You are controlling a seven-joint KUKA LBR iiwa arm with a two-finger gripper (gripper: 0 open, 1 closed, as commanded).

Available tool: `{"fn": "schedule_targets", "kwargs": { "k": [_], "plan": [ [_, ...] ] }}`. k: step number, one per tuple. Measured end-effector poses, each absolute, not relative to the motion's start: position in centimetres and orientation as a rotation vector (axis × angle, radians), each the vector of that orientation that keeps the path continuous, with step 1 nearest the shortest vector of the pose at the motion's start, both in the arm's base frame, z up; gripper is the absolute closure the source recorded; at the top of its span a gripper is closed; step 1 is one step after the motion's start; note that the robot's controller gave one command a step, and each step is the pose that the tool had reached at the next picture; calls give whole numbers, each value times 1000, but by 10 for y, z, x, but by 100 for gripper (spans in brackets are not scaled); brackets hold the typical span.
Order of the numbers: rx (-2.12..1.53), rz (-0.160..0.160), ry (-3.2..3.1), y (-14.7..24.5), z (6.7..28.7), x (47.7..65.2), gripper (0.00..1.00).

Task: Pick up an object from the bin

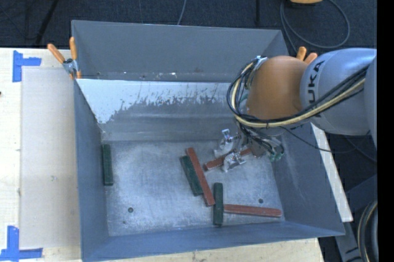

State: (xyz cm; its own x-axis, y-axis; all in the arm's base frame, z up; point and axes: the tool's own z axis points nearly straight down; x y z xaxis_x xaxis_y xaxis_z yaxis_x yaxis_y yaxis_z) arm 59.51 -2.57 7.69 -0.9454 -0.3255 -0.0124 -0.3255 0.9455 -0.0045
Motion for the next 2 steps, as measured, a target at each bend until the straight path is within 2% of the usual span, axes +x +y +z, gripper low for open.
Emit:
{"fn": "schedule_targets", "kwargs": {
  "k": [1,2],
  "plan": [
    [-516,-4,3086,-26,77,595,100],
    [-565,-3,3079,-8,267,612,100]
  ]
}}
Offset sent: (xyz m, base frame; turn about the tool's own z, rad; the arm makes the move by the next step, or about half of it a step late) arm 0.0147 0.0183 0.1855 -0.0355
